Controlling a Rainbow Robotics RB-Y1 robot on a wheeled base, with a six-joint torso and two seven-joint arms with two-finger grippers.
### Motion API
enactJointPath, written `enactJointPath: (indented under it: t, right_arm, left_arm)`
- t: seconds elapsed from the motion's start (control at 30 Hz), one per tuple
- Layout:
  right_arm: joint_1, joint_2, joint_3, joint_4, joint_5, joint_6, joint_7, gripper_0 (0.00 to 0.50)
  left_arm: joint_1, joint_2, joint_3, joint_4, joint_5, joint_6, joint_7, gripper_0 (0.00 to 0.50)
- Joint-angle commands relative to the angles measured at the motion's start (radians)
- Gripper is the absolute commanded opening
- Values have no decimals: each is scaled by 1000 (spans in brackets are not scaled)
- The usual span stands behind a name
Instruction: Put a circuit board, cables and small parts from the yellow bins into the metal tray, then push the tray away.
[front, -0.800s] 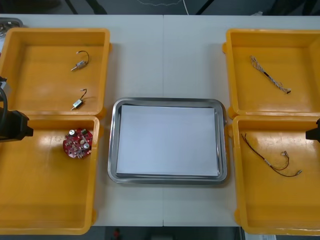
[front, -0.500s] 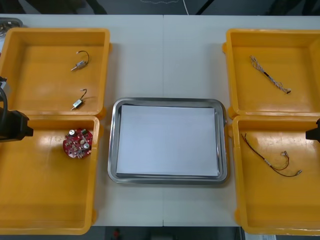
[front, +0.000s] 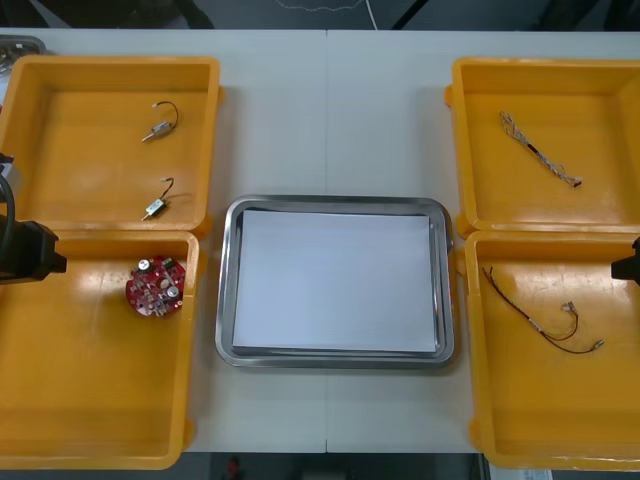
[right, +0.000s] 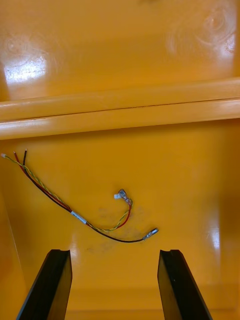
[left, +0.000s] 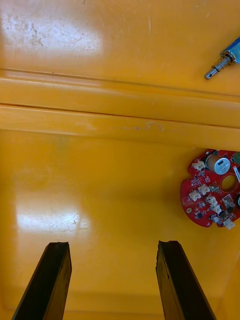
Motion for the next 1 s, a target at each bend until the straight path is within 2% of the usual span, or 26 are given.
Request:
enactJointPath:
  t: [0.03, 1.0]
  right_arm:
    - [10, -37, -7, -9, -6, 2, -41, 500]
    - [10, -37, -7, -9, -6, 2, -41, 500]
  left_arm:
    - [19, 41, 29, -19, -10, 7, 11, 500]
    - [19, 41, 29, -19, -10, 7, 11, 500]
